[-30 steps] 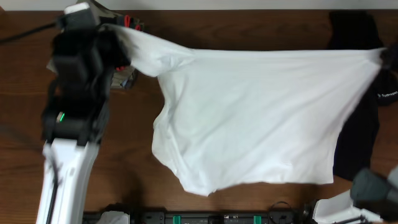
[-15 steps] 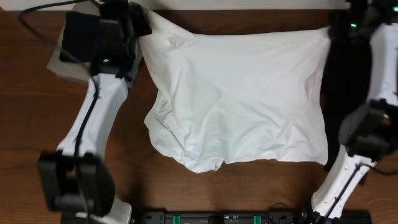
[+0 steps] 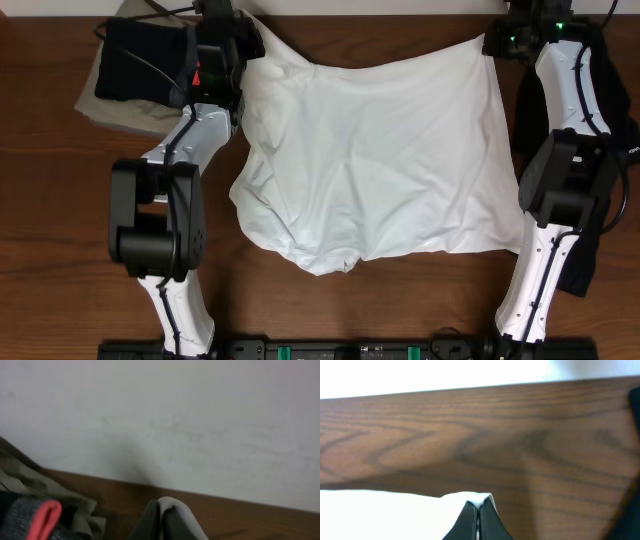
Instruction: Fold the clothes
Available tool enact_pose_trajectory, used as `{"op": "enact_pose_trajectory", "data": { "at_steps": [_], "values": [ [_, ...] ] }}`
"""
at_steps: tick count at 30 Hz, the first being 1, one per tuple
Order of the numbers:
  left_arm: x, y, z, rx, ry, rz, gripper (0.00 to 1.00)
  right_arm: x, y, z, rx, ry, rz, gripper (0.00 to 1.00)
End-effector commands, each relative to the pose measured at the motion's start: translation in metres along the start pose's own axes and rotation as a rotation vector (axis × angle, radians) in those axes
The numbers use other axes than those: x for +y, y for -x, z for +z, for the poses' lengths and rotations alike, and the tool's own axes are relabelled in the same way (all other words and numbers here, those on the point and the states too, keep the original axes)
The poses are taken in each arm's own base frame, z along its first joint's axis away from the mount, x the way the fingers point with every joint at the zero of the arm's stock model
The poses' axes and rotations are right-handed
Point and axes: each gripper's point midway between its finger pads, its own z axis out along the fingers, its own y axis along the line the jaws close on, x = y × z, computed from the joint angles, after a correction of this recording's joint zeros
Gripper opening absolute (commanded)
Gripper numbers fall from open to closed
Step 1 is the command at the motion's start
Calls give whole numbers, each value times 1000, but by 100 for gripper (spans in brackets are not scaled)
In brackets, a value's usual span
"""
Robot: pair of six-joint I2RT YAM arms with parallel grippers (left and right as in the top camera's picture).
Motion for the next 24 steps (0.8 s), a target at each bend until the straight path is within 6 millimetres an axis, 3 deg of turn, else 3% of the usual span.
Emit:
{"op": "enact_pose_trajectory", "data": {
  "at_steps": [1,9,13,17,24],
  "values": [
    [-3,6,5,-19,-15,-2,6,-12,11,-5,-41,-37,18,1],
    [-9,13,-5,42,-4,6,6,-19,-8,-14,46,-41,45,1],
    [-18,38,-15,12,-21,28,6,-21,-5,-24,45,-38,46,1],
    [-41,61,-18,-52,-82,80,6,-27,-3,-27,35,-41,53,1],
    [-75,38,-15,-30,-138,245,6,-30,-3,-27,34,-44,50,1]
  ]
}}
